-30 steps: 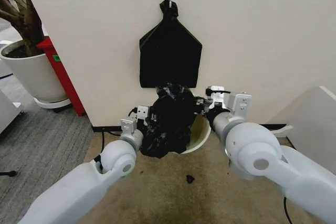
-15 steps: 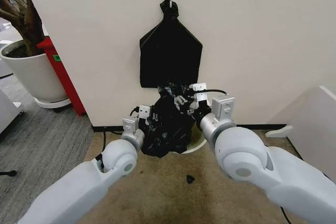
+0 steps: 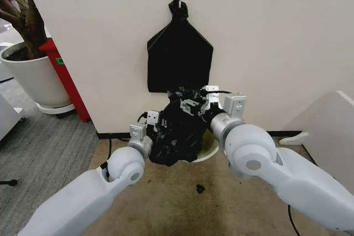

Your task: Place the garbage bag over the trash bin.

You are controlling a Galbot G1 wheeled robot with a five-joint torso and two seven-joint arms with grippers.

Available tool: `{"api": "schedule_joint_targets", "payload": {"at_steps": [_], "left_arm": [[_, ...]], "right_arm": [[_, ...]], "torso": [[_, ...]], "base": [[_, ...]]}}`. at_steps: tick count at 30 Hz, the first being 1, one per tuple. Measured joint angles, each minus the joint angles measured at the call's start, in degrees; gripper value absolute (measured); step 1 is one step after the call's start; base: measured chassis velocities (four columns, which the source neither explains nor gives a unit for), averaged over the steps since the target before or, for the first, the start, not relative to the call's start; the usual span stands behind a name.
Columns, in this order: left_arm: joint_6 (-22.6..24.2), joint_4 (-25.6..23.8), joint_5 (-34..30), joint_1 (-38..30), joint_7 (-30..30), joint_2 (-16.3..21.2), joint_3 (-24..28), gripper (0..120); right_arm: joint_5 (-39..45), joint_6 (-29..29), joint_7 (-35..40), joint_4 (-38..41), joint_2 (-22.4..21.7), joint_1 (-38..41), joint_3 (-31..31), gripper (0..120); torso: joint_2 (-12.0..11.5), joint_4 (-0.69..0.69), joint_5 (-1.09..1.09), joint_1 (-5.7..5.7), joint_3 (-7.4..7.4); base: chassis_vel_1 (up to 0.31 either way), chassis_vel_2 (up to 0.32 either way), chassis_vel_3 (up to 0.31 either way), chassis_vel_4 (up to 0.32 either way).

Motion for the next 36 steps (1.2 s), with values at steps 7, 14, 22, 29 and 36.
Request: {"api": "schedule_joint_targets", "payload": {"at_steps": [7,14,22,29,36], "left_arm": [[-0.04,-0.02,0.47,0.35,0.27,0.05,0.26,2],[-0.57,-0.56,2.13,2.0,1.71,0.87,0.52,2],[-2.5,-1.31,4.33,4.96,4.62,2.05,-1.89,2],[-4.86,-1.49,7.79,7.81,8.38,2.84,-4.39,2],[-6.73,-1.87,9.15,10.16,10.41,3.16,-6.08,2]], "right_arm": [[-1.53,-0.12,-0.08,-0.6,-0.34,0.3,0.22,34],[-2.27,-0.69,0.0,-2.71,-1.14,0.56,1.6,7],[1.02,-3.09,-1.06,-3.93,-6.67,-0.94,4.17,0],[9.87,-7.41,-1.3,-3.21,-11.89,-1.2,7.7,3],[25.23,-9.27,-0.05,-3.01,-14.73,-1.2,13.34,26]], "torso": [[0.0,0.0,0.0,0.0,0.0],[0.0,0.0,-0.01,0.0,0.0],[0.0,0.0,0.01,0.0,0.0],[0.0,0.0,0.0,0.0,0.0],[0.0,0.0,0.0,0.0,0.0]], "base": [[0.0,0.0,0.0,0.0],[0.0,0.0,0.0,0.0],[0.0,0.0,0.0,0.0],[0.0,0.0,0.0,0.0],[0.0,0.0,0.0,0.0]]}}
